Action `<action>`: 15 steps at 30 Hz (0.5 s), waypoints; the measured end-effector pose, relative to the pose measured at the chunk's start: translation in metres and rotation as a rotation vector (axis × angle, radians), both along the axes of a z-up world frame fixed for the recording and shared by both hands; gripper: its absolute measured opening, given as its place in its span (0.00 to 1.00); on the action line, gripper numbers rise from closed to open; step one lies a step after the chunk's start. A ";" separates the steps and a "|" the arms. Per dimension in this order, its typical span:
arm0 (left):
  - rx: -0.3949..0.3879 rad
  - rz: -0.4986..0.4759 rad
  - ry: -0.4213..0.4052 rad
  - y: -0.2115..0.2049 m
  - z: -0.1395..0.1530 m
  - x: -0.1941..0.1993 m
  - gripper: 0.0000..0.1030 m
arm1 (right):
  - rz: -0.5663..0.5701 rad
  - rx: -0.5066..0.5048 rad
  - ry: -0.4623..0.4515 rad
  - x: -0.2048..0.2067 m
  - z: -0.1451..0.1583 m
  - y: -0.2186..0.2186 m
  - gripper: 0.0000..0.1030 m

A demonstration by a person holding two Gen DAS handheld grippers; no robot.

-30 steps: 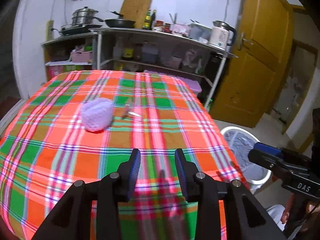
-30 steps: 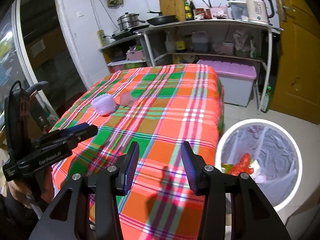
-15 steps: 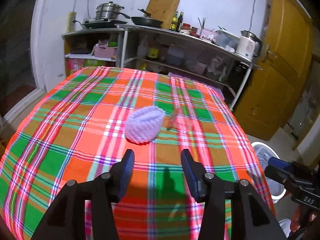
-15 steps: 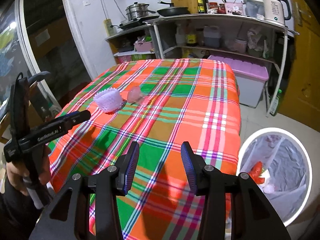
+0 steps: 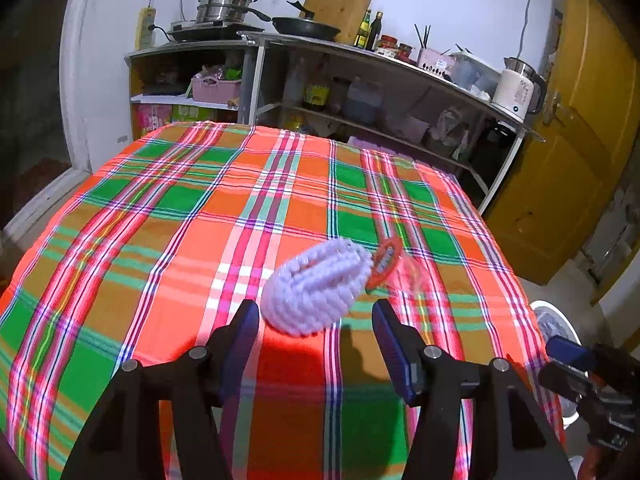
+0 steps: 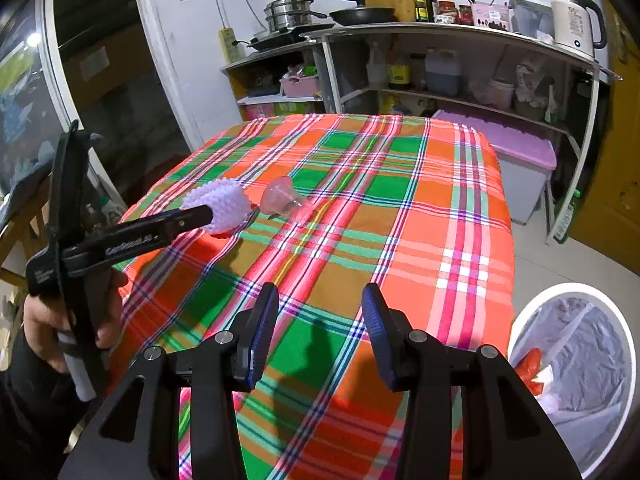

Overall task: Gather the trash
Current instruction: 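Grasp the white foam net with the left tool while the right tool grasps the clear cup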

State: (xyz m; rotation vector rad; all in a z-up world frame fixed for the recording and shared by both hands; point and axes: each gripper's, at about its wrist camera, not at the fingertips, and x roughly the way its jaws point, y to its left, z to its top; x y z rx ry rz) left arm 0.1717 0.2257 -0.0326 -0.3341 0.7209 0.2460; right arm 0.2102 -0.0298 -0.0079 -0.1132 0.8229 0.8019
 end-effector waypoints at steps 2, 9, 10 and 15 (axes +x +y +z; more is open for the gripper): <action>-0.006 0.002 0.008 0.003 -0.004 0.009 0.56 | -0.001 -0.005 0.003 0.004 -0.002 0.002 0.43; 0.002 0.004 0.042 0.006 -0.014 0.031 0.56 | 0.015 -0.016 -0.002 0.016 -0.005 0.012 0.43; 0.004 0.003 0.044 0.006 -0.014 0.033 0.56 | 0.020 -0.019 -0.004 0.018 -0.005 0.014 0.43; 0.003 0.015 0.059 0.010 -0.021 0.037 0.42 | 0.068 -0.028 -0.039 0.028 -0.003 0.033 0.43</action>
